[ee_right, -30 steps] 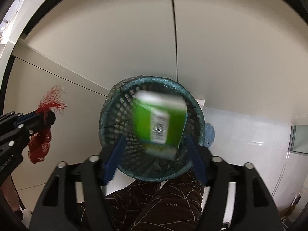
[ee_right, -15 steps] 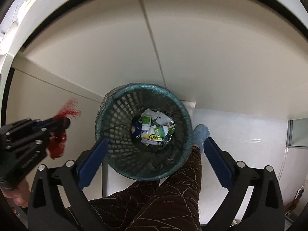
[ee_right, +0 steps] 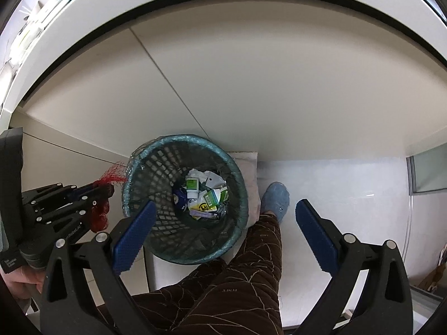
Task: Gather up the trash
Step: 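Open the left tool to drop the red mesh bag into the wastebasket, then raise both open tools back above the counter, then grasp the bubble wrap edge with the left tool while the right tool grasps the milk carton, then carry the bubble wrap and milk carton with both tools down over the wastebasket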
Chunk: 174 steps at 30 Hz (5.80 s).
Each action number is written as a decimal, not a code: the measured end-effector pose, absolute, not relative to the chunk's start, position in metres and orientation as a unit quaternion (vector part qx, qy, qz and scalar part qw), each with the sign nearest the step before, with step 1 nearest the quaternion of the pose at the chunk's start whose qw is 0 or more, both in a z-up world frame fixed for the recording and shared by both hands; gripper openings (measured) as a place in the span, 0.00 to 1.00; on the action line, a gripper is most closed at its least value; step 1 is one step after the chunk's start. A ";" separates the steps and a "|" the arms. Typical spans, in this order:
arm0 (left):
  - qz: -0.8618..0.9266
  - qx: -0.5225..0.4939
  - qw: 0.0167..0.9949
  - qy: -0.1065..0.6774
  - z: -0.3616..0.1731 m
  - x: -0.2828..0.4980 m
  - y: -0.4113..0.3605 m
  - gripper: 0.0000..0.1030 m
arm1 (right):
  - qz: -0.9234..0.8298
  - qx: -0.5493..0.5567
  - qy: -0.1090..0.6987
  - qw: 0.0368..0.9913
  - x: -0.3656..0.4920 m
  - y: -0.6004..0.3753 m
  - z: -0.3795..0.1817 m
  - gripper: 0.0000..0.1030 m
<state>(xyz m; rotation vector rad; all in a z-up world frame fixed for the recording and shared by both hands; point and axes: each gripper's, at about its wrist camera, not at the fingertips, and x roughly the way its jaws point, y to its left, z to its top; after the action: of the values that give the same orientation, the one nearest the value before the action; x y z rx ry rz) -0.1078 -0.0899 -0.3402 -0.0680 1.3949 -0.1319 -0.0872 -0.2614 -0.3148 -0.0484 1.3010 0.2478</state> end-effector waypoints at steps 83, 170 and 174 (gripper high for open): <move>0.030 -0.091 0.897 0.431 -0.089 -0.033 0.009 0.94 | 0.162 -0.020 0.369 0.915 0.014 -0.219 -0.077 0.93; 0.124 -0.096 0.848 0.506 -0.147 0.230 -0.004 0.08 | 0.225 -0.020 0.420 0.879 0.227 -0.179 -0.115 0.38; 0.122 -0.100 0.851 0.501 -0.137 0.208 -0.006 0.08 | 0.226 -0.018 0.413 0.882 0.212 -0.184 -0.109 0.38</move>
<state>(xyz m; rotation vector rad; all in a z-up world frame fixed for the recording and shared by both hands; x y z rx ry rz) 0.2083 -0.0058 -0.1372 -0.2107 1.0548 0.2571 0.2117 -0.1840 -0.1089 -0.0368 0.8597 0.4704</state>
